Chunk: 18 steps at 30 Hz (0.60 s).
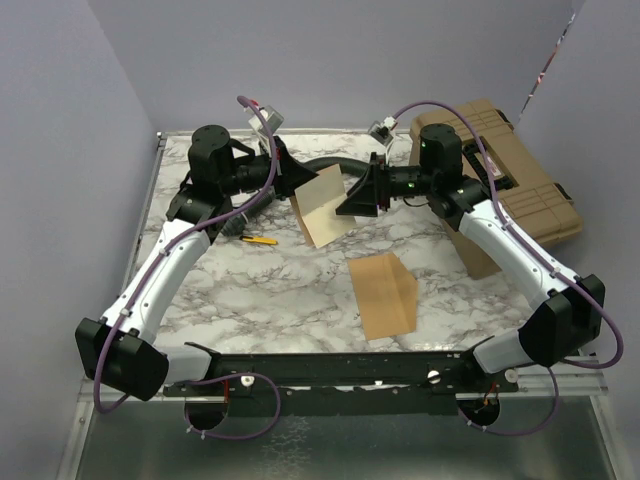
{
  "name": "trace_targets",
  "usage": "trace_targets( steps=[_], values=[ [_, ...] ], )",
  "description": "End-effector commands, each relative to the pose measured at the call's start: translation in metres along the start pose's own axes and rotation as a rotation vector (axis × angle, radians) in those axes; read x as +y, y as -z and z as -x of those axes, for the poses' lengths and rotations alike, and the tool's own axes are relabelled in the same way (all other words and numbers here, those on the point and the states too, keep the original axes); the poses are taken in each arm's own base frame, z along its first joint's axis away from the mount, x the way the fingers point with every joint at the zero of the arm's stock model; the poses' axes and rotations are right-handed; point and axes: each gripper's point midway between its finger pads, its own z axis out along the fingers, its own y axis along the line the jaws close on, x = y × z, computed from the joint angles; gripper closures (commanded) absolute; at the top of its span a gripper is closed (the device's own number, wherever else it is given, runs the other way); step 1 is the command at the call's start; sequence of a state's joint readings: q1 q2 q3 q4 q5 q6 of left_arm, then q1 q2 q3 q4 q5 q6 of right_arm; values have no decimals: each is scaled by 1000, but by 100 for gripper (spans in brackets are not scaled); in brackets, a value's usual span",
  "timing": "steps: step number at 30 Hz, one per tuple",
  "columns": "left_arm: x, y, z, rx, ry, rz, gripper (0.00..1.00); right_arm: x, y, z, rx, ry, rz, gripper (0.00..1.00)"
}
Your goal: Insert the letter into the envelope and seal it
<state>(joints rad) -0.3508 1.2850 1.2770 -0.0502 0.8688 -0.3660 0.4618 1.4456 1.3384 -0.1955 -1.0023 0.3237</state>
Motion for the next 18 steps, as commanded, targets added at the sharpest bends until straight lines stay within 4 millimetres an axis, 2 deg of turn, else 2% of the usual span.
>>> trace_targets(
  steps=[1, 3, 4, 7, 13, 14, 15, 16, 17, 18],
  values=[
    [-19, 8, 23, -49, -45, -26, 100, 7, -3, 0, -7, -20, 71, 57],
    [-22, 10, 26, -58, -40, -27, 100, 2, -4, -1, -16, -34, 55, 79],
    [-24, 10, 27, -65, -43, -27, 100, 0, -4, -1, -21, -44, 55, 86],
    [-28, 14, 33, -89, -66, -21, 100, -4, -5, 1, -32, -66, 52, 99],
    [-33, 19, 39, -109, -85, -7, 99, -11, -1, 18, -95, -31, -23, 99],
    [-31, 21, 41, -115, -88, 12, 93, -12, 1, 22, -109, -7, -49, 99],
    [-28, 23, 44, -122, -95, 40, 82, -15, 4, 26, -124, 28, -90, 100],
    [-26, 26, 48, -132, -107, 70, 66, -19, 9, 31, -140, 65, -138, 100],
    [-25, 29, 54, -148, -124, 102, 44, -22, 14, 36, -157, 103, -189, 100],
    [-25, 33, 60, -165, -145, 128, 29, -24, 19, 41, -172, 144, -235, 100]
  ],
)
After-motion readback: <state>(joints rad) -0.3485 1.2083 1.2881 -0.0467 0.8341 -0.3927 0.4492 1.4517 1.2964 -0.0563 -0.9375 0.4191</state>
